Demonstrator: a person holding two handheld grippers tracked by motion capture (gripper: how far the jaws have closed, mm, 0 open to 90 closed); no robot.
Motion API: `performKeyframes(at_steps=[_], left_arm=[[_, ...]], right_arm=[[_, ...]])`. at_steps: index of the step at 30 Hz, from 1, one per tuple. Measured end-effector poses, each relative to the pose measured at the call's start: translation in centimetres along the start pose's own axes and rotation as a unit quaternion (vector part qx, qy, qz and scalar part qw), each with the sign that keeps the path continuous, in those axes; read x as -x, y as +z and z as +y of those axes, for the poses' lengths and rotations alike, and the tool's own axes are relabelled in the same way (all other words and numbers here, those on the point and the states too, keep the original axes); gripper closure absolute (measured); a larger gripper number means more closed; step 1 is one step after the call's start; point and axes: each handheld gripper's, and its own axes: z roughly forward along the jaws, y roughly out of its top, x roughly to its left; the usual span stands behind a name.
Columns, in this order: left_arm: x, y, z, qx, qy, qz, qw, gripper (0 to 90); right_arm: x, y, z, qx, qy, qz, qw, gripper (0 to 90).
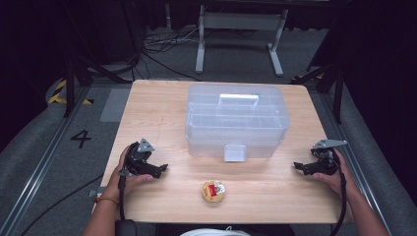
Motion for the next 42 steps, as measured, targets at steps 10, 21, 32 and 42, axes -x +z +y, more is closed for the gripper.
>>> performKeyframes(at_steps=[10,21,32,42], left_arm=[[0.0,0.0,0.0,0.000,0.000,0.000,1.0000,0.5],[0.0,0.0,0.0,0.000,0.000,0.000,1.0000,0.5],[0.0,0.0,0.0,-0.001,-0.002,-0.003,1.0000,0.4],[0.2,0.0,0.0,-0.002,-0.009,0.005,0.9999,0.5]], right_arm=[[-0.2,-1.1,0.4,0.016,-0.023,-0.013,0.9995,19.5],[-0.6,-4.8,1.9,0.086,-0.030,-0.012,0.9958,23.7],[-2.4,-7.8,3.9,0.158,-0.048,-0.017,0.9862,29.5],[-4.4,-10.5,7.8,0.200,-0.071,-0.012,0.9771,28.1]])
